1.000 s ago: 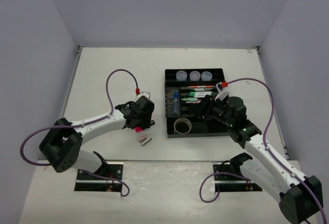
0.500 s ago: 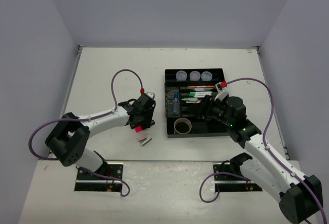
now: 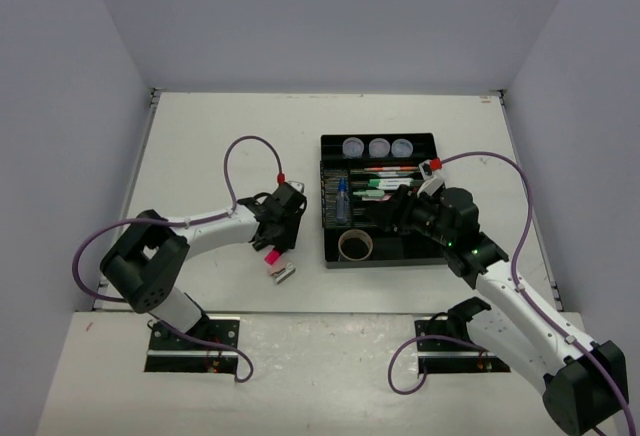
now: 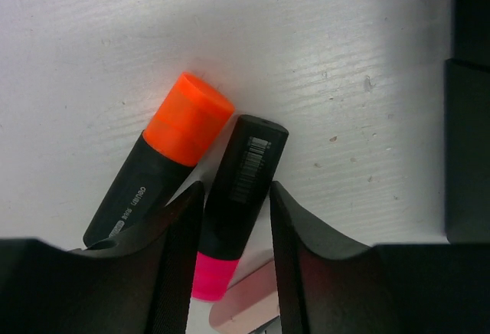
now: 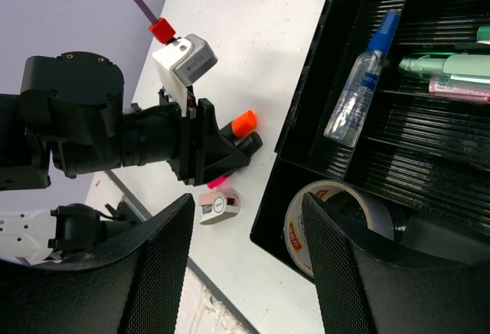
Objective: Sort the stationery into containers
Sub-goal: Pick up the pen from the center of the board.
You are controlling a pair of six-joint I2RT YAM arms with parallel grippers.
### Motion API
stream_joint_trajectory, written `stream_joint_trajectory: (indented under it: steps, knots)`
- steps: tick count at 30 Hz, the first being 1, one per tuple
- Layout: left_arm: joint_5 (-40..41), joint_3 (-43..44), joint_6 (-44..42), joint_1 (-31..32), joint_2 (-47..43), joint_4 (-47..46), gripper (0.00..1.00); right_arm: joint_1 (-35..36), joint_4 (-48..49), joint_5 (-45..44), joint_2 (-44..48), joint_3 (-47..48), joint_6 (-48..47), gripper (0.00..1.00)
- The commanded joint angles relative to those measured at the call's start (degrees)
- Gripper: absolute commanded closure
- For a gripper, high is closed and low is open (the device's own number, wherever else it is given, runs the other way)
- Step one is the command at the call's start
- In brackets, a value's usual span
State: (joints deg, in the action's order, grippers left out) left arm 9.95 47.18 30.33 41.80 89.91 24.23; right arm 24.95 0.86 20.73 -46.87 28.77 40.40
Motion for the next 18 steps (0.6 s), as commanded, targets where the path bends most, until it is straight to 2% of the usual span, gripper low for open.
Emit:
stream_joint_trajectory:
  steps: [1,4,11,15,18]
  knots:
    - [-0.55,0.72,-0.80,0.74,0.22,-1.25,0.63,-0.08,1.95,1.68,-0.02,0.32,-1.16,0.40]
    - [-0.70,1.19,-0.80,1.20,-1.10,-1.12,0.74,-0.08,2.19,1.77,-0.06,0.23,-0.72,0.40]
    - [-1.03,2.71,-0.88,2.08,-3.08,-1.92,0.89,-0.08,4.09,3.16,-0.69,-0.38,0.48,0.40]
    - [-1.25,4.29,-0.09,2.44,-4.63,-2.37,1.00,-0.06,8.38,7.54,-2.24,-2.40,2.16,0.40]
    - [-1.16,5.61,1.88,2.68,-8.46,-2.66,1.00,0.51,14.55,11.75,-3.73,-4.73,4.76,0.40]
